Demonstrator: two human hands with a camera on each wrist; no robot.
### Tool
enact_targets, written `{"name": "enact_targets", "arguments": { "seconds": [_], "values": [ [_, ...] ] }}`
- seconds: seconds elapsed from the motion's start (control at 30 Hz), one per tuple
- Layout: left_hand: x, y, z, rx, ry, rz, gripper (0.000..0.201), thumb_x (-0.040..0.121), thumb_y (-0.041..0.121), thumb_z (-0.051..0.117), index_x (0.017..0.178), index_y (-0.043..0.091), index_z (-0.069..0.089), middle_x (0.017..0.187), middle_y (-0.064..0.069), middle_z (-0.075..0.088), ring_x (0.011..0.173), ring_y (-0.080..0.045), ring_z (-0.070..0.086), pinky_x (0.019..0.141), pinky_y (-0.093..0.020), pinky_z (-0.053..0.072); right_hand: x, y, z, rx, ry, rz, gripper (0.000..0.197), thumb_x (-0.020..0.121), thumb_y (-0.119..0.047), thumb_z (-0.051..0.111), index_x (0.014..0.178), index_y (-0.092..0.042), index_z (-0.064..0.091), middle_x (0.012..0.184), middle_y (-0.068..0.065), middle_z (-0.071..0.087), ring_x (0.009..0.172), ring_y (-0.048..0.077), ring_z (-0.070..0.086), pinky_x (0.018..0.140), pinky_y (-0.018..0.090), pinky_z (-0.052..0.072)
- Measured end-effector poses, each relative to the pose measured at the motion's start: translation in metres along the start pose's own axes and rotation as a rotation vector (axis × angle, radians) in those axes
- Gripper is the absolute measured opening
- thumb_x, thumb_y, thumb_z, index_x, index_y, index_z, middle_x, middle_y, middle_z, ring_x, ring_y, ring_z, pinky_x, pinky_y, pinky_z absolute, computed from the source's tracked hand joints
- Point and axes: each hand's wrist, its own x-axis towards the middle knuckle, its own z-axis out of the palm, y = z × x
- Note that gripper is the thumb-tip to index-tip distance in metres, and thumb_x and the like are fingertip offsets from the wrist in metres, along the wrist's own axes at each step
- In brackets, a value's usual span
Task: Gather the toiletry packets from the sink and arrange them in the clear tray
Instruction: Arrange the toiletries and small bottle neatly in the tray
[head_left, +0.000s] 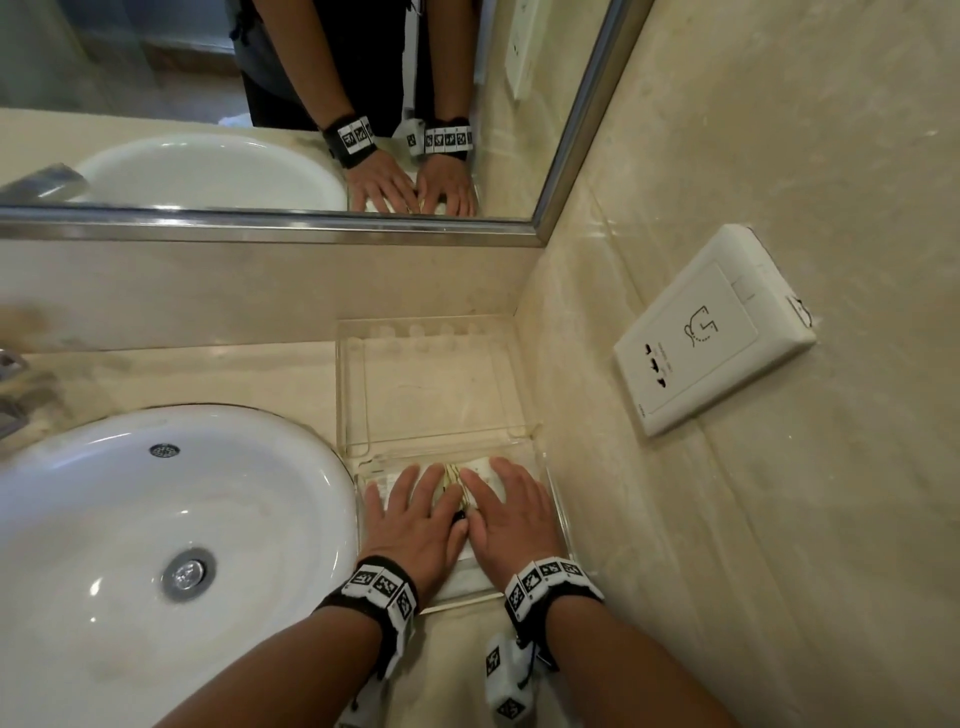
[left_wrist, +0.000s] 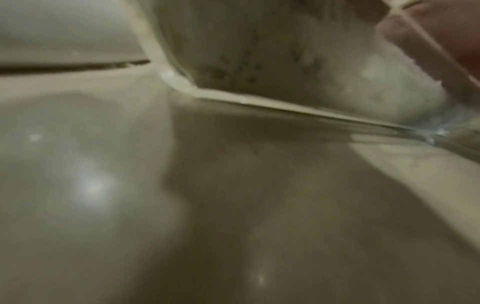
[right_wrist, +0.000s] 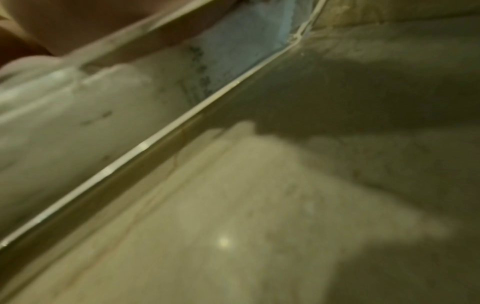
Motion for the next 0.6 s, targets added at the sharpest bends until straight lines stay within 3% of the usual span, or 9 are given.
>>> {"name": "enact_targets", "arguments": {
  "seconds": [0.17, 0.27, 0.33, 0.47, 0.53, 0.6],
  "values": [
    [-0.006, -0.005, -0.013, -0.040, -0.042, 0.023, 0.062, 0.093, 0.061, 0.014, 0.151, 0.041, 0.011, 0.164, 0.004, -0.001, 0.150, -0.027, -0.005, 0.118, -0.059, 0.006, -0.002, 0.000, -0.018, 0.005, -0.135, -0.006, 0.059, 0.097, -0.054, 0.027, 0.154, -0.043, 0.019, 0.165, 0.003, 0.012, 0.151, 0.026, 0.008, 0.122, 0.042, 0.009],
    [-0.015, -0.013, -0.026, 0.009, -0.029, 0.055, 0.069, 0.089, 0.063, 0.012, 0.153, 0.036, 0.011, 0.164, 0.000, 0.003, 0.150, -0.029, -0.001, 0.120, -0.054, 0.013, -0.014, -0.003, -0.033, 0.025, -0.051, 0.051, 0.063, 0.091, -0.056, 0.027, 0.151, -0.036, 0.032, 0.161, 0.005, 0.027, 0.148, 0.026, 0.021, 0.121, 0.044, 0.018],
    [-0.024, -0.022, -0.034, 0.069, -0.014, 0.079, 0.078, 0.085, 0.064, 0.007, 0.154, 0.029, 0.014, 0.164, -0.006, 0.010, 0.150, -0.031, 0.006, 0.120, -0.049, 0.015, -0.029, -0.004, -0.041, 0.055, 0.029, 0.100, 0.055, 0.093, -0.047, 0.042, 0.145, -0.029, 0.045, 0.153, 0.006, 0.040, 0.140, 0.026, 0.033, 0.117, 0.043, 0.027],
    [-0.049, -0.039, -0.048, -0.043, 0.019, -0.003, 0.069, 0.091, 0.056, 0.042, 0.149, 0.023, 0.028, 0.154, -0.009, 0.031, 0.140, -0.031, 0.026, 0.113, -0.044, 0.033, -0.063, -0.007, -0.046, 0.080, 0.082, 0.150, 0.042, 0.089, -0.037, 0.054, 0.128, -0.026, 0.058, 0.128, -0.001, 0.053, 0.111, 0.020, 0.052, 0.095, 0.038, 0.047],
    [-0.061, -0.045, -0.056, -0.073, -0.017, -0.060, 0.071, 0.089, 0.056, 0.048, 0.148, 0.022, 0.028, 0.145, -0.008, 0.040, 0.132, -0.029, 0.036, 0.105, -0.044, 0.042, -0.077, -0.009, -0.049, 0.104, 0.032, 0.211, 0.037, 0.089, -0.038, 0.054, 0.124, -0.029, 0.059, 0.127, -0.005, 0.051, 0.099, 0.017, 0.060, 0.083, 0.032, 0.051],
    [-0.070, -0.049, -0.060, -0.044, -0.076, -0.107, 0.078, 0.085, 0.064, 0.050, 0.147, 0.022, 0.027, 0.139, -0.007, 0.044, 0.127, -0.028, 0.041, 0.098, -0.044, 0.046, -0.088, -0.009, -0.050, 0.099, -0.023, 0.261, 0.035, 0.089, -0.039, 0.056, 0.123, -0.031, 0.057, 0.129, -0.006, 0.046, 0.091, 0.017, 0.062, 0.077, 0.029, 0.050]
  ]
}}
